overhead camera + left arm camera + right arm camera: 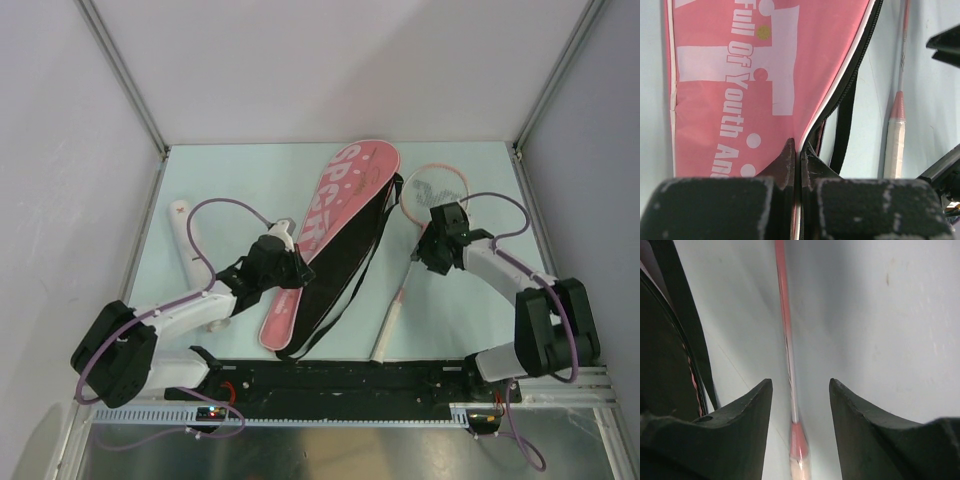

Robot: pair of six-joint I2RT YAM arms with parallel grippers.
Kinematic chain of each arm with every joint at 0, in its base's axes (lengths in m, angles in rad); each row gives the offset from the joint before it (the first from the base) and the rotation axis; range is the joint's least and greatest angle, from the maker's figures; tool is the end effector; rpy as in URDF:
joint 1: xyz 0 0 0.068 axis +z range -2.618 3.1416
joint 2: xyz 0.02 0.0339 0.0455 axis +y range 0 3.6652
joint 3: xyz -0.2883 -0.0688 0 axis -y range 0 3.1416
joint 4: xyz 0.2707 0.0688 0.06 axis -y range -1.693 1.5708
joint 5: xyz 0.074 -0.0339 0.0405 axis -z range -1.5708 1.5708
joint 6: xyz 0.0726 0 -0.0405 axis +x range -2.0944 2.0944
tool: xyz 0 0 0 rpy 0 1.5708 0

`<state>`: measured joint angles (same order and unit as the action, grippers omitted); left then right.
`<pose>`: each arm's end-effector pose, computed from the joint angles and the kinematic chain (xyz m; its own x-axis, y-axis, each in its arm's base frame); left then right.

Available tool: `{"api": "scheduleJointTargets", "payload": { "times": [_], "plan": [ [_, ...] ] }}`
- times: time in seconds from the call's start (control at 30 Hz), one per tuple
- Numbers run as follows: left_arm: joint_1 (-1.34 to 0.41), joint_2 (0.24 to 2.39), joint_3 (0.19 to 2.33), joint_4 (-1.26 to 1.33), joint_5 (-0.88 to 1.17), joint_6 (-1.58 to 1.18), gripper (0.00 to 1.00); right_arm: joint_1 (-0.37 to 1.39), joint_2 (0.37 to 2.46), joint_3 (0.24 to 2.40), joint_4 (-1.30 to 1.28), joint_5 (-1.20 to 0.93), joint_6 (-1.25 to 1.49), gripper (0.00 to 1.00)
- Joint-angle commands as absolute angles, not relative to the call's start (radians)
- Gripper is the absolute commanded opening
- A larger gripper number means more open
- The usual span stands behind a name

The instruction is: Pack up the badminton gear

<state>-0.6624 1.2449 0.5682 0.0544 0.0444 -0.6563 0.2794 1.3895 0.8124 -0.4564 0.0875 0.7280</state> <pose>0.2309 -0.1842 0.1785 -0.7564 -0.1831 -0.6279 0.2288 0.8253 -0.5163 0.2925 0.0773 0.1740 -0.7706 0.4685 -0.4320 0.3765 0.8817 0.2845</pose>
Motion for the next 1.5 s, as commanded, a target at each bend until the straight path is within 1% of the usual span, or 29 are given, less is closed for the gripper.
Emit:
{"api": "scheduleJointTargets", "payload": {
  "times": [0.0,0.17,0.4,0.47,0.53,0.6,0.63,0.73,0.83,1.0,1.2,1.33,1.47],
  "plan": [
    [-0.658,1.243,0.579,0.137,0.08,-0.698,0.0,0.224,1.493,0.902,-0.356,0.072,0.677,0.53],
    [-0.658,1.244,0.581,0.145,0.085,-0.714,0.0,0.205,1.621,0.968,-0.349,0.062,0.711,0.5],
    [-0.657,1.24,0.586,0.17,0.122,-0.706,0.0,0.243,1.734,1.039,-0.36,0.158,0.729,0.42],
    [-0.658,1.238,0.594,0.171,0.125,-0.709,0.0,0.254,1.755,1.055,-0.376,0.184,0.739,0.38],
    [-0.657,1.244,0.605,0.172,0.131,-0.716,0.0,0.259,1.768,1.062,-0.397,0.205,0.752,0.3],
    [-0.658,1.256,0.62,0.176,0.138,-0.729,0.0,0.26,1.774,1.062,-0.41,0.217,0.754,0.19],
    [-0.658,1.263,0.626,0.179,0.142,-0.737,0.0,0.26,1.77,1.062,-0.417,0.222,0.749,0.16],
    [-0.658,1.289,0.645,0.193,0.146,-0.757,0.0,0.257,1.734,1.052,-0.442,0.243,0.729,0.09],
    [-0.66,1.321,0.667,0.211,0.142,-0.768,0.0,0.26,1.645,1.006,-0.453,0.262,0.708,0.02],
    [-0.665,1.397,0.733,0.226,0.144,-0.763,0.0,0.284,1.503,0.923,-0.478,0.267,0.689,0.0],
    [-0.667,1.491,0.805,0.23,0.166,-0.735,0.0,0.361,1.355,0.876,-0.511,0.227,0.665,0.0],
    [-0.671,1.512,0.816,0.232,0.157,-0.709,0.0,0.413,1.296,0.866,-0.536,0.193,0.678,0.0],
    [-0.672,1.52,0.818,0.236,0.153,-0.693,0.0,0.458,1.285,0.865,-0.565,0.166,0.711,0.0]
  ]
}}
